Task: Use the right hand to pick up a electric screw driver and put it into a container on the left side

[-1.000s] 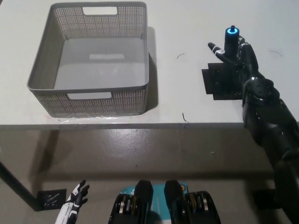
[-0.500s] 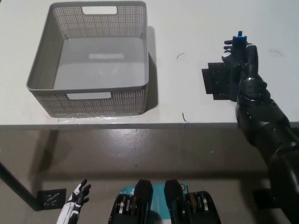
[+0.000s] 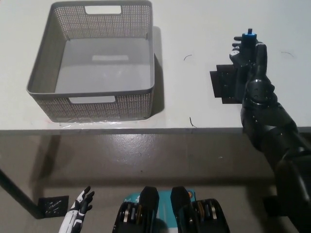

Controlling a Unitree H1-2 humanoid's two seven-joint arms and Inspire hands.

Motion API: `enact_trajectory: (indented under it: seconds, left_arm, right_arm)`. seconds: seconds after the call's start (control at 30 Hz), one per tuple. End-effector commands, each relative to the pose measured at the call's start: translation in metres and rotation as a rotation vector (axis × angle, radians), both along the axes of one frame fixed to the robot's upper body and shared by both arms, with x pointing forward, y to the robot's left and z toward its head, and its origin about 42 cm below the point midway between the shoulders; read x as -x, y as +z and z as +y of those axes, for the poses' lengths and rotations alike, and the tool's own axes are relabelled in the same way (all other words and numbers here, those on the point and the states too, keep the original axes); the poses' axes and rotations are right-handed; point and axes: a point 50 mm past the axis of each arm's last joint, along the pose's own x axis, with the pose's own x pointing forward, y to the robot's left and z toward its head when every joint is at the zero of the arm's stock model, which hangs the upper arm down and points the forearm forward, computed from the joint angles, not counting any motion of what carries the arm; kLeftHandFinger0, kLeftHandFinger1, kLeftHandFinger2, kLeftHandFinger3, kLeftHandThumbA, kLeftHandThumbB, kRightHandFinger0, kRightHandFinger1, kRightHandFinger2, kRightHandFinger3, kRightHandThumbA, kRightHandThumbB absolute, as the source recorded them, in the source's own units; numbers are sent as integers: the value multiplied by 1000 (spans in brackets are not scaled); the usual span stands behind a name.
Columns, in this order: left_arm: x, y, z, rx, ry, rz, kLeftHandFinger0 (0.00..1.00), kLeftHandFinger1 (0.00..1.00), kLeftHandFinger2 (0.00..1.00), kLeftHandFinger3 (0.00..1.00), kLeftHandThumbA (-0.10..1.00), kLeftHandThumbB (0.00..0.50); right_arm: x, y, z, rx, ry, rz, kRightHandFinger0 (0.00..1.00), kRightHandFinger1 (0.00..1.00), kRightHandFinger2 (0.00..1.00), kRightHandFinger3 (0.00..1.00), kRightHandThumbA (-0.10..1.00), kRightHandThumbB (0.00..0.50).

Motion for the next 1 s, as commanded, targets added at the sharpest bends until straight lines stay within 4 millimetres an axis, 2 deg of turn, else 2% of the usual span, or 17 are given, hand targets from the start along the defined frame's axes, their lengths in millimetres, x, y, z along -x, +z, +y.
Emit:
enact_trajectory:
  seconds: [0.0,0.2,0.23,0.27,0.3,0.33,0.37,0.57,0.67,0.8,0.87,0.97]
  left_arm:
    - [-3,7,3,-16,-3,-61,979,1000,1000,1000,1000,27]
    - [-1,5,1,-19,-9,-50,936,1000,1000,1000,1000,26]
    - [0,5,1,-19,-9,-49,934,1000,1000,1000,1000,25]
    - [0,5,1,-18,-9,-50,933,1000,1000,1000,1000,24]
    - [0,5,2,-18,-10,-51,925,1000,1000,1000,1000,28]
    - [1,4,2,-18,-9,-46,916,1000,1000,1000,1000,33]
    - [1,4,2,-16,-7,-38,913,1000,1000,1000,1000,41]
    - [5,0,1,-28,-23,-29,883,1000,1000,1000,1000,9]
    - [8,-2,1,-25,-28,-26,880,998,1000,1000,1000,0]
    - [14,-6,0,-23,-34,-26,834,955,992,1000,1000,0]
    - [15,-7,-2,-23,-33,-22,820,945,983,1000,1000,0]
    - [14,-6,-6,-23,-32,-20,805,919,940,1000,1000,0]
  right_arm:
    - [-18,99,28,-16,32,-302,0,165,596,613,-100,136]
    - [-11,135,57,41,70,-449,0,221,610,651,-100,136]
    - [-10,138,60,42,78,-453,17,295,662,679,-100,149]
    - [-8,142,64,43,86,-459,3,244,578,636,-100,148]
    - [-6,147,68,32,106,-481,0,138,487,579,-100,148]
    - [-3,153,74,18,138,-509,0,103,491,582,-100,131]
    - [0,156,79,20,148,-519,0,92,492,588,-100,135]
    - [22,180,127,4,212,-579,0,159,591,678,-100,136]
    - [32,188,149,1,248,-614,0,162,590,665,-100,126]
    - [49,203,192,-15,308,-614,0,164,594,662,-100,146]
    - [52,204,198,-22,321,-611,0,158,590,656,-100,144]
    - [65,213,226,-9,354,-619,0,158,598,675,-100,144]
